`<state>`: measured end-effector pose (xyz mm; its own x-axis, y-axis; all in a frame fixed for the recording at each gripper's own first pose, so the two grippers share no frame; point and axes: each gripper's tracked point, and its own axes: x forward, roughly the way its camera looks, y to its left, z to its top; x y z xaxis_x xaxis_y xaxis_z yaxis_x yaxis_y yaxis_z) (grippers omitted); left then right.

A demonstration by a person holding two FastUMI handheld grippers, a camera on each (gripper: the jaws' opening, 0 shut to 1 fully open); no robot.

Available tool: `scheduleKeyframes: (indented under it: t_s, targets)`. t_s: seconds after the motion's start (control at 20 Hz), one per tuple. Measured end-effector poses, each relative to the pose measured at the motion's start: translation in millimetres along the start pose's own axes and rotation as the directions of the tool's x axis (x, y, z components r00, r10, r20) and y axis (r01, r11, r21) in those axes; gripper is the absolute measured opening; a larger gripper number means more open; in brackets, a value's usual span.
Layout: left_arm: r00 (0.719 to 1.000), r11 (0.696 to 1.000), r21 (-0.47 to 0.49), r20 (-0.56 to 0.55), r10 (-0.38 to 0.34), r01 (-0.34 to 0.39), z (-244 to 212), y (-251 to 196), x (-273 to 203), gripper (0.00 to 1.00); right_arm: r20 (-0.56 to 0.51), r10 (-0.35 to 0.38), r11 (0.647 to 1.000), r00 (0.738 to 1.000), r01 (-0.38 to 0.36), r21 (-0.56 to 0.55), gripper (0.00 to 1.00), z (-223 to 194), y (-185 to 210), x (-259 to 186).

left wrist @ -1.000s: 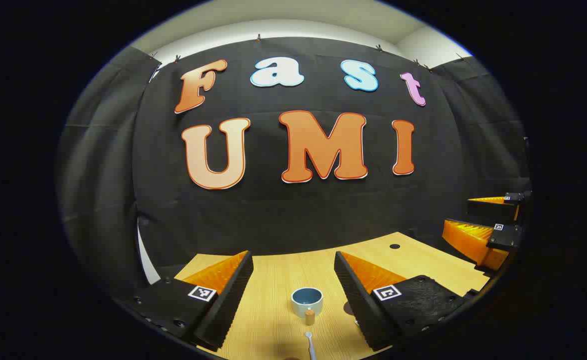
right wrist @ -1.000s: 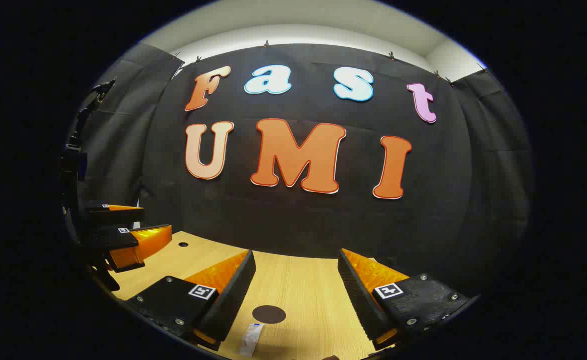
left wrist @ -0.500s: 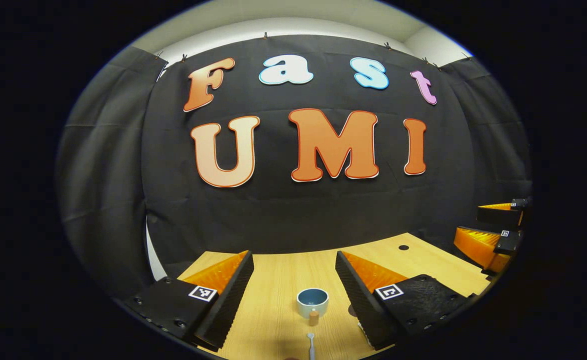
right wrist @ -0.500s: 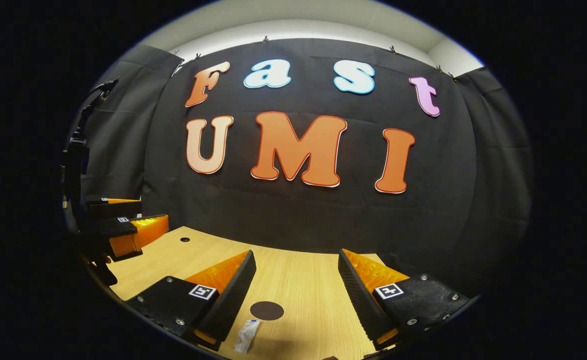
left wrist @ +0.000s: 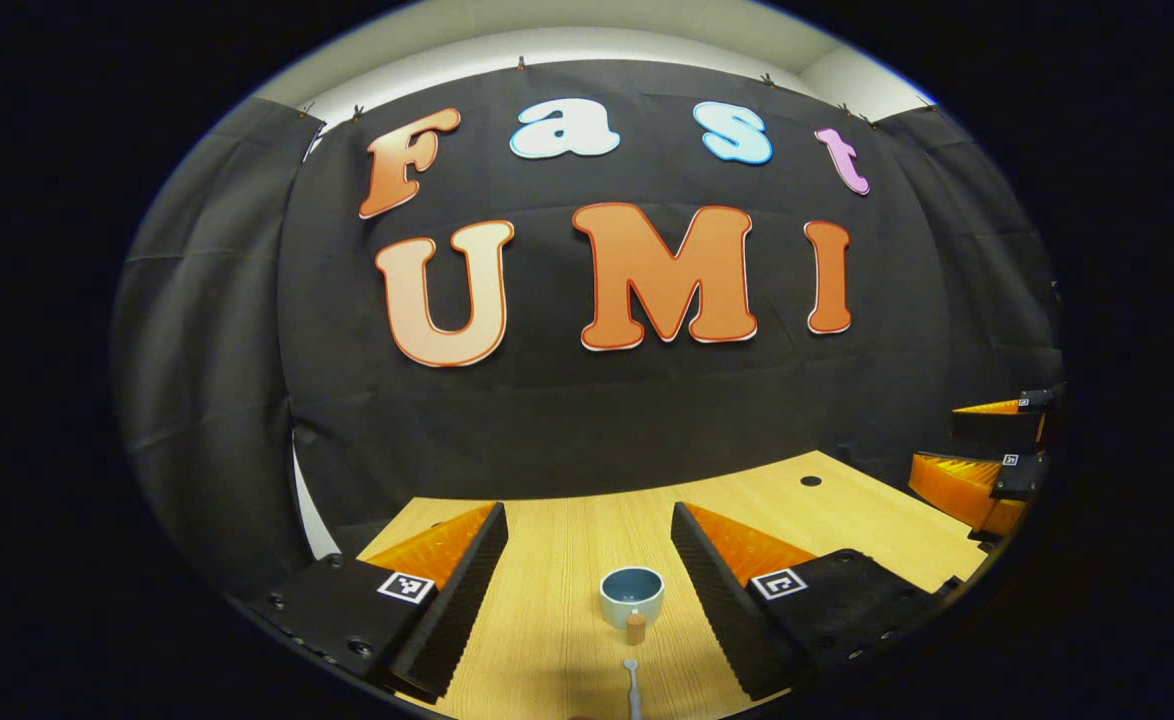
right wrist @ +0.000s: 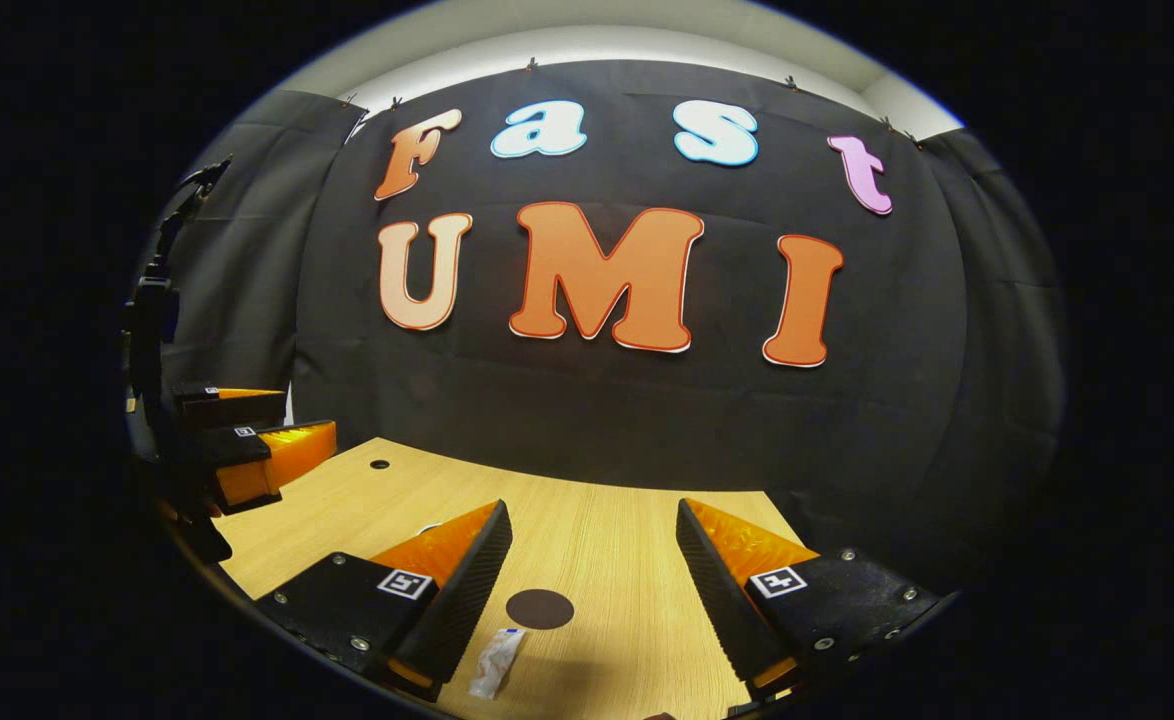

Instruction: Put the toothbrush and toothpaste on the desktop into the cup, then pick up the cup and place it on the coaster on the desktop.

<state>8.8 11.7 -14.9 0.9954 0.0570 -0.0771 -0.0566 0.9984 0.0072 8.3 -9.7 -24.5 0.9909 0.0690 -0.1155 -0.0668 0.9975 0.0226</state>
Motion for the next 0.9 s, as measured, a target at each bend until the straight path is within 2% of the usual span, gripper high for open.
scheduleKeyframes:
  t_s: [0.35,0.55,0.75,0.9]
  targets:
    - [0.99,0.999,-0.053,-0.142,-0.003,-0.004,-45.9,-2.6,7.6,0.99,-0.06,0.068,0.998,0.996,-0.068,-0.009,0.99,-16.3,5.6,1.9]
    - [0.97,0.997,-0.071,-0.245,-0.014,-0.004,-79.8,-7.6,11.9,0.99,-0.11,0.103,0.994,0.989,-0.105,-0.011,0.99,-35.7,5.1,8.1]
    - [0.914,0.995,-0.09,-0.406,0.012,-0.053,-122.0,-6.2,9.4,0.99,-0.188,0.139,0.99,0.972,-0.142,0.001,1.0,-55.5,6.9,10.6]
    - [0.872,0.995,-0.085,-0.49,0.01,-0.059,-148.2,-11.1,5.8,0.99,-0.237,0.16,0.986,0.958,-0.166,-0.005,0.99,-69.0,7.7,14.6]
